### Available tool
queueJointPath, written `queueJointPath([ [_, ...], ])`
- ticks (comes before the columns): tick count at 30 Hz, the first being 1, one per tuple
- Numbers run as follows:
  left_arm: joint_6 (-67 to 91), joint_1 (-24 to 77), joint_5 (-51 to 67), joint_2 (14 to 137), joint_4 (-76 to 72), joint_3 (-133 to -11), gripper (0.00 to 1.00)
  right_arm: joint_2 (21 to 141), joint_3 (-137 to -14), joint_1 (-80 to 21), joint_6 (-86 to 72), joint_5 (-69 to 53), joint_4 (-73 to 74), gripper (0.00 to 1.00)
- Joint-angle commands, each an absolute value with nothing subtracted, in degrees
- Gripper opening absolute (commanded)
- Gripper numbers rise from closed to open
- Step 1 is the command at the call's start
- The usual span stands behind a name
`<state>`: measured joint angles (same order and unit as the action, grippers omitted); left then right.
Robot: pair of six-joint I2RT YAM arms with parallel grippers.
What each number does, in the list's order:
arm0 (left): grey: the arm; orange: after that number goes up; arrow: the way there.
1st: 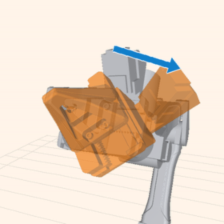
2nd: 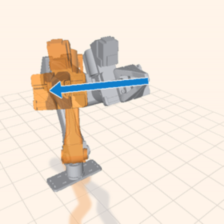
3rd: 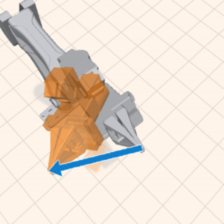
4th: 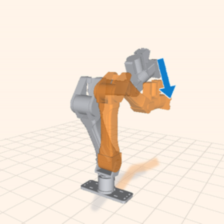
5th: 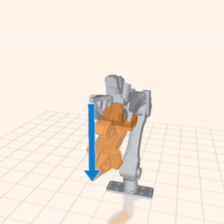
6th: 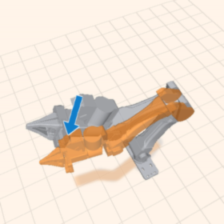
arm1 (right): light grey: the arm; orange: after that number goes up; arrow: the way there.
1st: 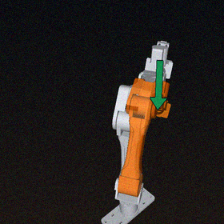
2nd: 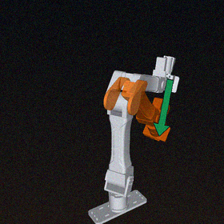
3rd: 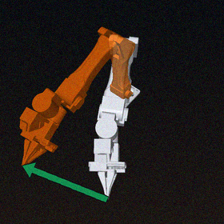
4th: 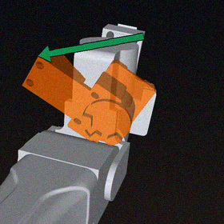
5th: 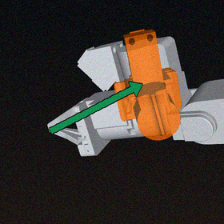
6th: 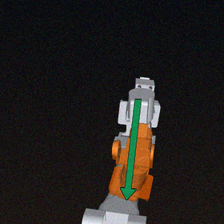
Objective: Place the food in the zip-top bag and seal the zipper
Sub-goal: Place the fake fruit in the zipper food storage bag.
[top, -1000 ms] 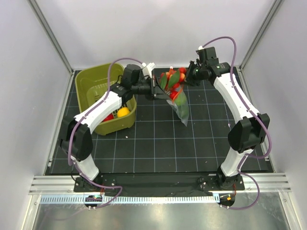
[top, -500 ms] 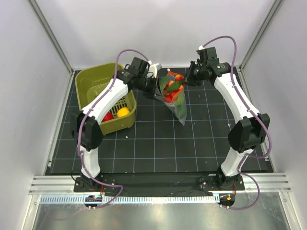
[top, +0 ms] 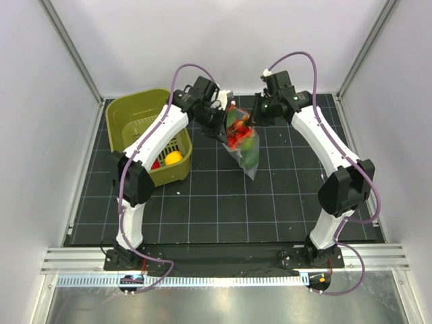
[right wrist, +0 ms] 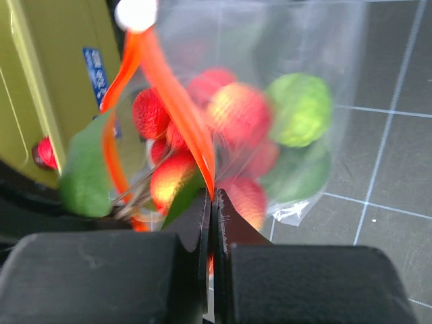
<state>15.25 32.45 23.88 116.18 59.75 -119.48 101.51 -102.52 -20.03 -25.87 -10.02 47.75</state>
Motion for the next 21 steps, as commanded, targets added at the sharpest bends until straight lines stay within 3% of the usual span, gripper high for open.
queueJointPath([
  [1,17.7,33.9,23.9,118.4,60.8,-125.7,0.0,98.8,-103.6,-22.3,-23.3,-11.0,46.1,0.01],
  [6,22.7,34.9,20.6,122.9,65.8,-133.8,0.02,97.7,-103.5,-23.2,-23.0,-13.3,44.2,0.01],
  [15,28.2,35.6,13.0,124.5,70.5,-142.0,0.24,98.0,-104.1,-24.3,-24.3,-15.3,42.7,0.01],
  [21,32.4,34.3,16.4,121.6,68.6,-138.7,0.31,96.9,-101.9,-24.3,-23.5,-13.3,43.2,0.01],
])
